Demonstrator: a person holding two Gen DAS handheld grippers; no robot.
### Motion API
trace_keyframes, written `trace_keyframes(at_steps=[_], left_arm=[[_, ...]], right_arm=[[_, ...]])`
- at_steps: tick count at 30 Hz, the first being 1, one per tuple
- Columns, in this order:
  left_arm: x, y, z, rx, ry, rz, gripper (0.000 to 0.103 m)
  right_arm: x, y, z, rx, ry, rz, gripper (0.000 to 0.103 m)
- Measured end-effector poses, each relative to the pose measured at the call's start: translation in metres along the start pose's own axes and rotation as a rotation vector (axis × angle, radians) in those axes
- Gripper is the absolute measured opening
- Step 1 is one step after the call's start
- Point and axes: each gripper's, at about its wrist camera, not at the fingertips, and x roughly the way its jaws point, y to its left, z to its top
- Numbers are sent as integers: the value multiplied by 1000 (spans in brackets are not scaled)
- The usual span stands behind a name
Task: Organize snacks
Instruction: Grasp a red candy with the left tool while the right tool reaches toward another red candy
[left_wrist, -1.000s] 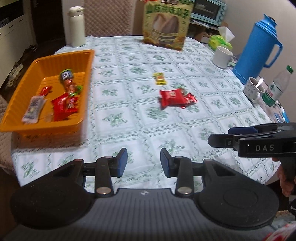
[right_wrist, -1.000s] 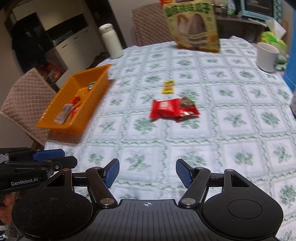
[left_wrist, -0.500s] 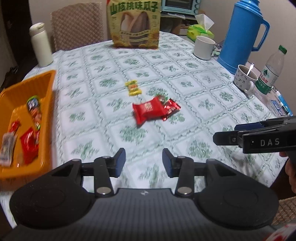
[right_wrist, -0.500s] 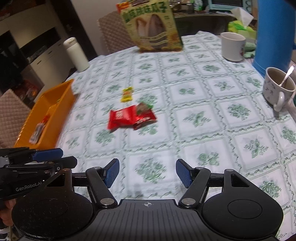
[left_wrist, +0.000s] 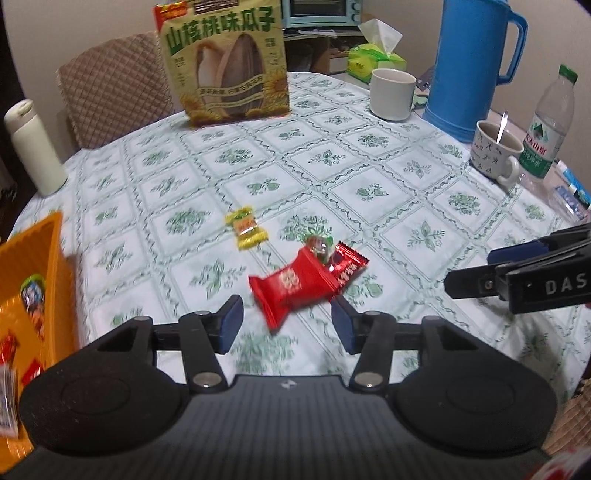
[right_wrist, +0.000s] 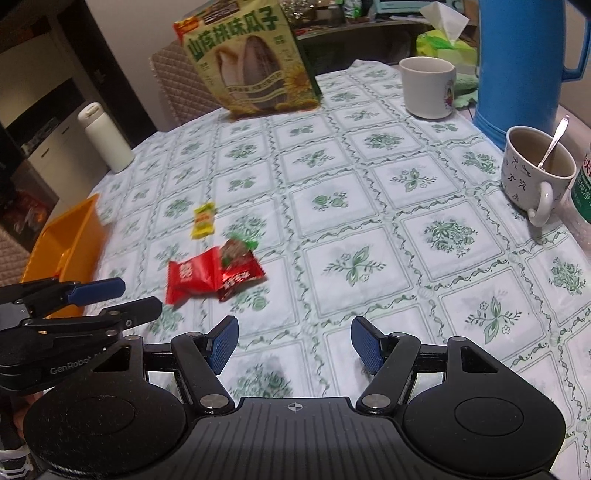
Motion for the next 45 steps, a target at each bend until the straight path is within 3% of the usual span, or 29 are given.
trace_keyframes(at_steps=[15, 27, 31, 39, 45], left_arm=[[51, -3, 11, 153, 26, 18, 54], [62, 30, 16, 27, 66, 31, 53], [57, 39, 13, -3, 61, 12, 48], [57, 25, 21, 139, 15, -18, 48], [63, 15, 19, 250, 6, 23, 48]], right_arm=[[14, -17, 10, 76, 20, -38, 68], [22, -21, 13, 97, 35, -51, 68], [25, -20, 15, 93, 39, -49, 68], [31, -16, 20, 81, 44, -42, 68], [32, -17, 20, 83, 52, -46, 68]])
